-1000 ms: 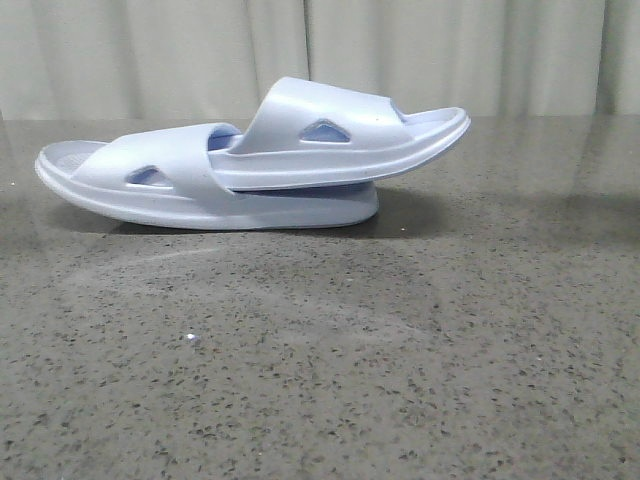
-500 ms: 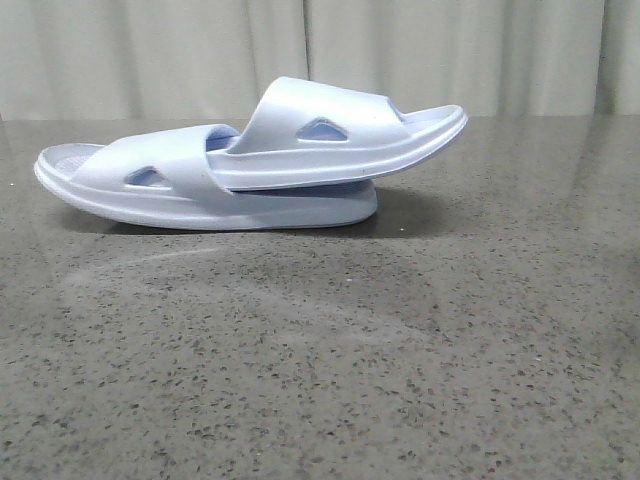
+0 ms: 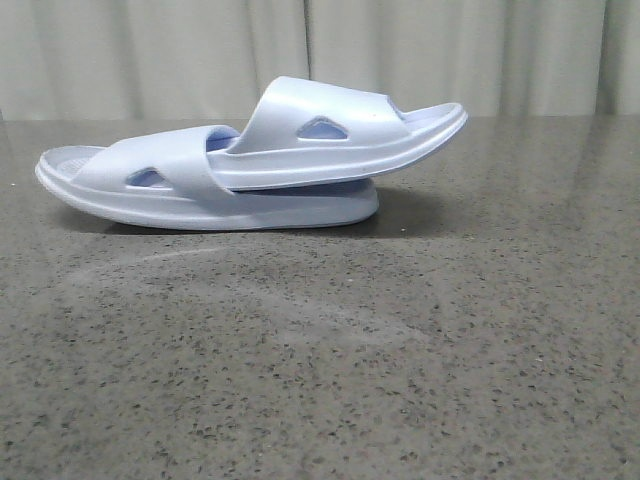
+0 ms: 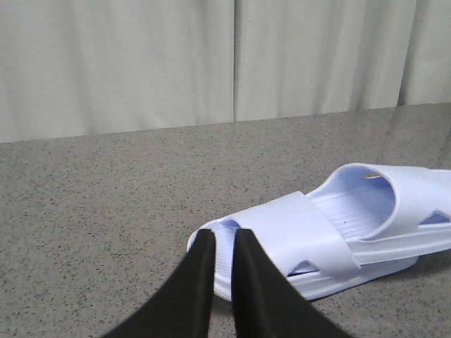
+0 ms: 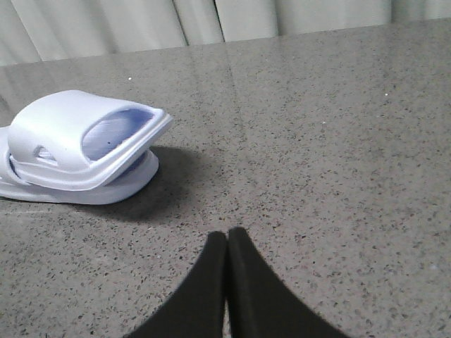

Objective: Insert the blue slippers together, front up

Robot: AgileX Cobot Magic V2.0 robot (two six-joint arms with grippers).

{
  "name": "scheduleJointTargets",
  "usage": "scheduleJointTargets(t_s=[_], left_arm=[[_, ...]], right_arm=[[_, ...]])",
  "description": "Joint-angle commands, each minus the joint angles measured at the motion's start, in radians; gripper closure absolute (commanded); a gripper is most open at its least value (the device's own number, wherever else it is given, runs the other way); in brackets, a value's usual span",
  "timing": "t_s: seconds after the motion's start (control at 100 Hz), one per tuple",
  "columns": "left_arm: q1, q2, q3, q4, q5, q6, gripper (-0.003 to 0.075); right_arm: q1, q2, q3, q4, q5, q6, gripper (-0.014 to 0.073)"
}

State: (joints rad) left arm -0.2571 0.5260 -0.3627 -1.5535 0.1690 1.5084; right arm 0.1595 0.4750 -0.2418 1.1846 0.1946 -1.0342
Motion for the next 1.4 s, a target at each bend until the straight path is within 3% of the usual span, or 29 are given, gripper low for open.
scheduleJointTargets(t_s=[0.0,0.63,0.8,0.84,0.9,1.02,1.09,1.16,1.39], left_arm=[[-0.009,0.0,-0.027,-0.038,0.002,0.003,0.0705],[-0.009,0.0,-0.027,-0.066,0.002,0.003,0.0705],[-0.009,-0.002,-0.021,-0.18,-0.15,-0.003,0.0705],[-0.007,-0.013,-0.015,-0.108,-0.169,-0.066,0.0705],[0.006,-0.033,0.001,0.187,-0.169,-0.296,0.0705],[0.051,-0.1,0.074,0.863,-0.188,-1.046,0.0705],[0.088,-0.162,0.131,1.154,-0.189,-1.336,0.0705],[0.128,-0.231,0.183,1.3,-0.185,-1.459,0.0705],[0.246,-0.434,0.321,1.362,-0.146,-1.463,0.0705]], right_arm=[[0.001,0.0,-0.027,0.022,-0.023,-0.006,0.0672],[0.001,0.0,-0.027,0.022,-0.023,-0.006,0.0672],[0.001,0.0,-0.027,0.022,-0.023,-0.006,0.0672],[0.001,0.0,-0.027,0.022,-0.023,-0.006,0.0672],[0.001,0.0,-0.027,0.022,-0.023,-0.006,0.0672],[0.001,0.0,-0.027,0.022,-0.023,-0.006,0.0672],[0.001,0.0,-0.027,0.022,-0.023,-0.006,0.0672],[0.001,0.0,-0.027,0.022,-0.023,-0.006,0.0672],[0.001,0.0,-0.027,0.022,-0.023,-0.006,0.0672]])
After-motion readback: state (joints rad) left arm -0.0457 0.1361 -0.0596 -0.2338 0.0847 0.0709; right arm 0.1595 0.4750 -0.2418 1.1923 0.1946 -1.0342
